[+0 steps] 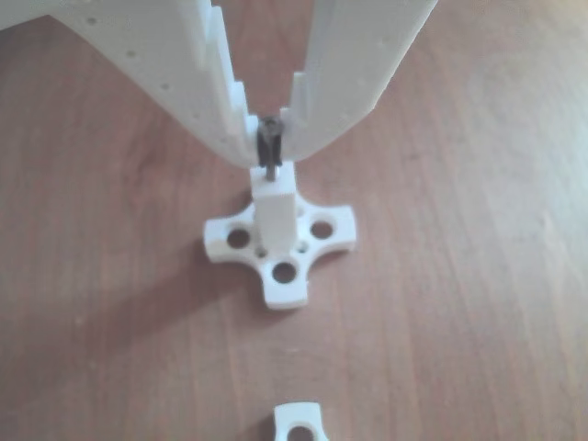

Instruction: Grab the screw and set it in the hole.

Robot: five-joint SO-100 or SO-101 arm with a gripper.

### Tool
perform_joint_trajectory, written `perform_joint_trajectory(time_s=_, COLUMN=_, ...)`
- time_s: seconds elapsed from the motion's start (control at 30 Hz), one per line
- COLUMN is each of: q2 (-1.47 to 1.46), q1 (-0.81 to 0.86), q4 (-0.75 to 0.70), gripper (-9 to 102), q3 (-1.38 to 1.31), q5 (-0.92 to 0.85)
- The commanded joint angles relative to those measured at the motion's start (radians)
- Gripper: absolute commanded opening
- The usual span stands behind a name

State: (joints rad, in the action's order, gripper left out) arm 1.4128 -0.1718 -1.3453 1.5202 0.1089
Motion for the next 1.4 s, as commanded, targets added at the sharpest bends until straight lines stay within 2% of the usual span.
perform_joint_trajectory(time_s=0.0, q2=0.021, q1=-0.012, q4=0.009, gripper=-4, q3=-0.072, q5=0.0)
perform_joint_trajectory(time_s=0.67, q2=0.021, q1=-0.011, q4=-0.026, gripper=8, q3=-0.08, q5=0.009)
perform_joint_trajectory(time_s=0.87, q2=0.02, q1=-0.006, q4=-0.043, gripper=15, q3=-0.086, q5=0.011)
perform_joint_trajectory(time_s=1.37, q2=0.087, q1=0.011, q4=-0.129, gripper=18, q3=-0.121, q5=0.006)
